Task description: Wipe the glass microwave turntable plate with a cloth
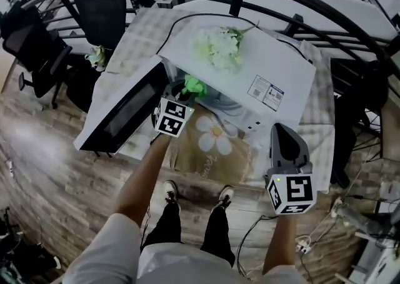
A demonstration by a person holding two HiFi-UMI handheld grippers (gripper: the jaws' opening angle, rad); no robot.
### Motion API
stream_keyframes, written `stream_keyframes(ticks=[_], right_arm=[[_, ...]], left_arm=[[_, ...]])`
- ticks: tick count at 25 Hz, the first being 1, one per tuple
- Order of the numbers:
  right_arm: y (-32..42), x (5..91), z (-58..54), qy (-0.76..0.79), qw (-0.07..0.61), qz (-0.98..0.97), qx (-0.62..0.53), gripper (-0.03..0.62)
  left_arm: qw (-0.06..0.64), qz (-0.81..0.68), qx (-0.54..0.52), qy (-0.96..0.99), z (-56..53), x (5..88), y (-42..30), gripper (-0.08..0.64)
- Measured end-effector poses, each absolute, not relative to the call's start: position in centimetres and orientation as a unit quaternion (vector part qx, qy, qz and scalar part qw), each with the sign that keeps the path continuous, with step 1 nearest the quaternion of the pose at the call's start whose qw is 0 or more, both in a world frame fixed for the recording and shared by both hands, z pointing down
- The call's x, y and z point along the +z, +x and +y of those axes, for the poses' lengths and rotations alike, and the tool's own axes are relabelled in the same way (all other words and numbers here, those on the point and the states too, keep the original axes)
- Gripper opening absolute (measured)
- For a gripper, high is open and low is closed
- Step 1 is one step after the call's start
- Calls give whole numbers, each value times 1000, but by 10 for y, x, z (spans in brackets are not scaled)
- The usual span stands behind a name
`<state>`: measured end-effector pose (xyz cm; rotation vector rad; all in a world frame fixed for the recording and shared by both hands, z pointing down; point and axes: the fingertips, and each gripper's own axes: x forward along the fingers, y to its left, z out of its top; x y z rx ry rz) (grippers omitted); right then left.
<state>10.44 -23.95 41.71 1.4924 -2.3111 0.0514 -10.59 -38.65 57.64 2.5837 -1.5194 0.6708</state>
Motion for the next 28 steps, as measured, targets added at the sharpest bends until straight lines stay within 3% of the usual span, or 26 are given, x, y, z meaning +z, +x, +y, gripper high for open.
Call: stream_keyframes(ticks=[6,28], right_arm=[[105,424,-239,514,201,-833,17,14],[106,449,-201,567,190,-798,77,14]], left_arm=[[57,-477,272,834,-422,632,-89,124],[73,-371,282,882,-345,634,30,124]])
